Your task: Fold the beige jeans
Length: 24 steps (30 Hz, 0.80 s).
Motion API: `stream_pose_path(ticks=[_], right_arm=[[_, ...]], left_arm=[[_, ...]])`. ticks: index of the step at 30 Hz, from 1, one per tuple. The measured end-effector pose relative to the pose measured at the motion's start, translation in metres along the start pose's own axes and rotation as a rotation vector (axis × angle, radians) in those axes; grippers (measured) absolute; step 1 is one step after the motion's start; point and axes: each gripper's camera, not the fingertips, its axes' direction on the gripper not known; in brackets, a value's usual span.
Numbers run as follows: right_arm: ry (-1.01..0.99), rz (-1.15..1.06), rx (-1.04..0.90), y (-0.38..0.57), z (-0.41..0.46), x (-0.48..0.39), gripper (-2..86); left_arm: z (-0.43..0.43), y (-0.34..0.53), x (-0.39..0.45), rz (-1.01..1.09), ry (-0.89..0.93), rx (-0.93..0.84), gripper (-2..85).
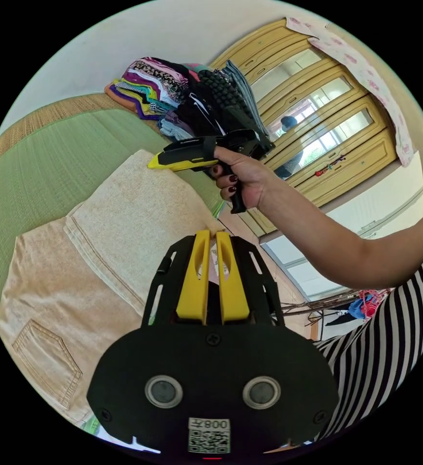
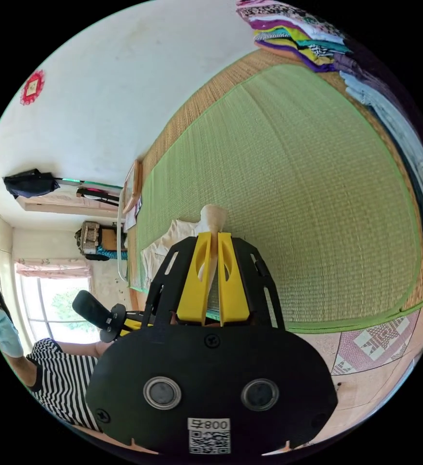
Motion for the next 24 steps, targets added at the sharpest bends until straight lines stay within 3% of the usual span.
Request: stream_pose_path(ticks=[11,24], right_arm=[[0.079,-0.099,0.042,0.023,0.03,-0.118,2.1],[0.13,-0.185,-0.015,0.032,0.127,-0.256,2.0]], left_arm=[[-0.115,0.095,-0.04,-0.097,0.071,0.148,2.0],[-0.261,0.242,-0.117,-0.295,0.124,0.376,2.0]])
